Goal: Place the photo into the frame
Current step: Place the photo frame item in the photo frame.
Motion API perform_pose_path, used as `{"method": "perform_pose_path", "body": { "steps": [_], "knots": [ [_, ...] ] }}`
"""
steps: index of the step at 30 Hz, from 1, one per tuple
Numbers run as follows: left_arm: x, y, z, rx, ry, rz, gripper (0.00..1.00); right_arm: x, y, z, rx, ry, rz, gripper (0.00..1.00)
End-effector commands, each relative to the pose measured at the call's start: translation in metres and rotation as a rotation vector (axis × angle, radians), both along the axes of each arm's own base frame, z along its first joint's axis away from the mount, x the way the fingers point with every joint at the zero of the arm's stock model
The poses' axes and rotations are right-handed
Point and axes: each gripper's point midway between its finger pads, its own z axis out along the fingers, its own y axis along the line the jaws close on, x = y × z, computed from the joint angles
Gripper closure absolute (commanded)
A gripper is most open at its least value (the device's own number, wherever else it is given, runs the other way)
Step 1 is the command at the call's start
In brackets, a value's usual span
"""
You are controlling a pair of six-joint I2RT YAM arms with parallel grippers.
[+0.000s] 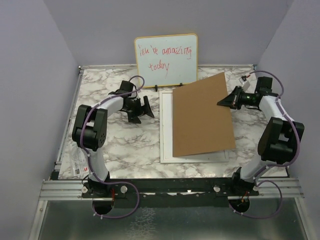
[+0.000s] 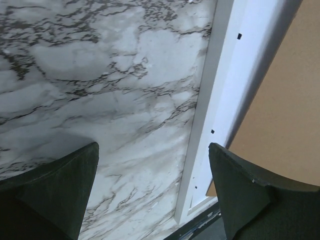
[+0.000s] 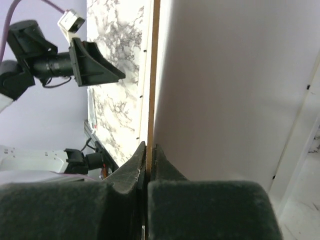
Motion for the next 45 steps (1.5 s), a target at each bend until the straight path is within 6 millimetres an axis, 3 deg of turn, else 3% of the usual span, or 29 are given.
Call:
{"method": "perform_pose_path", "body": {
  "steps": [1,9,14,22,27,29,33,39,41,45],
  "knots": [
    [-0.013,-0.016,-0.024,0.014,0.095,-0.035,0.07,-0.011,0.011,0.014,0.066,-0.055,0.125,0.99],
    [-0.001,-0.044,-0.03,0.004,0.084,-0.096,0.1,-0.018,0.016,-0.002,0.128,0.005,0.135,0.99],
    [0.007,-0.054,-0.037,0.006,0.076,-0.117,0.19,-0.011,0.014,-0.018,0.151,0.09,0.121,0.99],
    [0.013,-0.056,-0.052,0.039,0.073,-0.115,0.45,-0.002,0.016,-0.036,0.201,0.175,0.09,0.99],
    [0.013,-0.055,-0.058,0.046,0.079,-0.115,0.51,0.001,0.024,-0.041,0.24,0.201,0.099,0.99],
    [0.014,-0.057,-0.058,0.039,0.08,-0.116,0.56,0.005,0.039,-0.049,0.25,0.233,0.11,0.99],
    [0.014,-0.059,-0.057,0.027,0.076,-0.124,0.63,0.006,0.04,-0.067,0.231,0.282,0.071,0.99],
    [0.013,-0.059,-0.056,0.026,0.073,-0.127,0.67,0.0,0.04,-0.073,0.227,0.307,0.04,0.99],
    [0.014,-0.058,-0.056,0.029,0.071,-0.126,0.67,-0.003,0.04,-0.074,0.217,0.313,0.035,0.95],
    [0.015,-0.057,-0.055,0.036,0.065,-0.12,0.67,-0.003,0.037,-0.077,0.174,0.309,0.029,0.74]
  ]
}}
